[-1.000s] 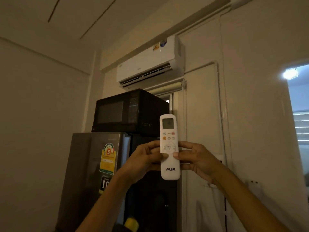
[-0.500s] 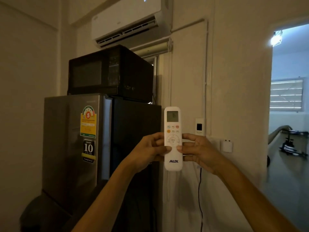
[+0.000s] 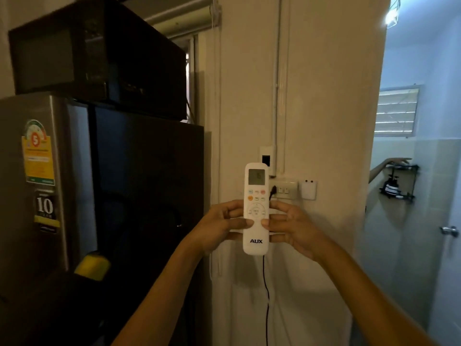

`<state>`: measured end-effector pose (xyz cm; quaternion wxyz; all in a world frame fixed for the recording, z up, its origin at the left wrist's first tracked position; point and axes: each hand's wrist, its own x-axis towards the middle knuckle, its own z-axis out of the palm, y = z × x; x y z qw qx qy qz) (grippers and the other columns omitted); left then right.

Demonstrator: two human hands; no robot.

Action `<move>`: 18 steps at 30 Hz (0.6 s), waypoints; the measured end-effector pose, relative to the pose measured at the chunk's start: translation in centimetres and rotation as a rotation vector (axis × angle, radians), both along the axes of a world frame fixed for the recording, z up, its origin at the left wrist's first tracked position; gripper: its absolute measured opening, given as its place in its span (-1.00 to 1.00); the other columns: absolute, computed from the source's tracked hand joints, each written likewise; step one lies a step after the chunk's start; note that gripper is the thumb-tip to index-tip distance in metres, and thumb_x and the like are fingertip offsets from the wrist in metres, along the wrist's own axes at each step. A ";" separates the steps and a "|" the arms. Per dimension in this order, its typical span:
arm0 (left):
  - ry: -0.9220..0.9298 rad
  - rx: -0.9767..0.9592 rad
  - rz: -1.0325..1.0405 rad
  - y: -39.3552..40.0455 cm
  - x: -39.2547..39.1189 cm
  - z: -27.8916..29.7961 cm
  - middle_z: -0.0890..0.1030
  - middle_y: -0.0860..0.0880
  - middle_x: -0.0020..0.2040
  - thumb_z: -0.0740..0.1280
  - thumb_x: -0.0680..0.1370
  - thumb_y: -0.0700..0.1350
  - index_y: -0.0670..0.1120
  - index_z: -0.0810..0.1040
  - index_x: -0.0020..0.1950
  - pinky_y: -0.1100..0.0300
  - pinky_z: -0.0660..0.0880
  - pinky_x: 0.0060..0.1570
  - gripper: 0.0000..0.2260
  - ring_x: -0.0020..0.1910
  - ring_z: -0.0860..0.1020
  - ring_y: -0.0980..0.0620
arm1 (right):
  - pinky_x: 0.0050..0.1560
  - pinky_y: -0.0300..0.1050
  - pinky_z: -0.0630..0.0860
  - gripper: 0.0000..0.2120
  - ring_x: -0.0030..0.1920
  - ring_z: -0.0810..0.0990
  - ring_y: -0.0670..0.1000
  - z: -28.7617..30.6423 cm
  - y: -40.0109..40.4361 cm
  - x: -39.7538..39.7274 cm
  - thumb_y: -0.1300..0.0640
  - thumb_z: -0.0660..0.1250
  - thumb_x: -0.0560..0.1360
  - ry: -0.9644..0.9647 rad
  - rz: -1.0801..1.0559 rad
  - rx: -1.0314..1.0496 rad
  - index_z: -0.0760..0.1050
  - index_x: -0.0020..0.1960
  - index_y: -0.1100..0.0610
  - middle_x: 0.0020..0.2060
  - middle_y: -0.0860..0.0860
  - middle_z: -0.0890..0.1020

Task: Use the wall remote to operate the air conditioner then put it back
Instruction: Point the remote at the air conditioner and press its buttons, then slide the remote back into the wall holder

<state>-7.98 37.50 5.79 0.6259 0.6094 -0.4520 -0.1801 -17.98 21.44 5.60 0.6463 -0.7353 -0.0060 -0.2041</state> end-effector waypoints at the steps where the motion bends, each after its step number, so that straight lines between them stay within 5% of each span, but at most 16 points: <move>1: 0.000 0.002 -0.002 -1.0 0.5 0.0 0.69 0.08 0.04 0.33 0.48 -0.31 0.11 0.52 0.12 0.14 0.62 -0.08 -0.64 0.07 0.64 0.06 | -0.04 0.09 0.62 -0.61 0.04 0.67 0.11 -0.1 -1.1 0.4 0.34 0.39 0.39 0.001 -0.001 -0.008 0.47 0.14 0.03 0.04 0.11 0.68; 18: 0.091 0.006 -0.084 -24.1 9.9 -1.1 0.64 -0.03 0.15 0.33 0.48 -0.35 -0.03 0.49 0.25 0.04 0.62 0.01 -0.61 0.13 0.61 -0.05 | -0.14 -0.04 0.67 -0.63 -0.11 0.71 -0.05 -0.3 -23.6 8.4 0.36 0.37 0.39 0.044 -0.053 -0.062 0.48 0.09 -0.01 -0.07 -0.03 0.68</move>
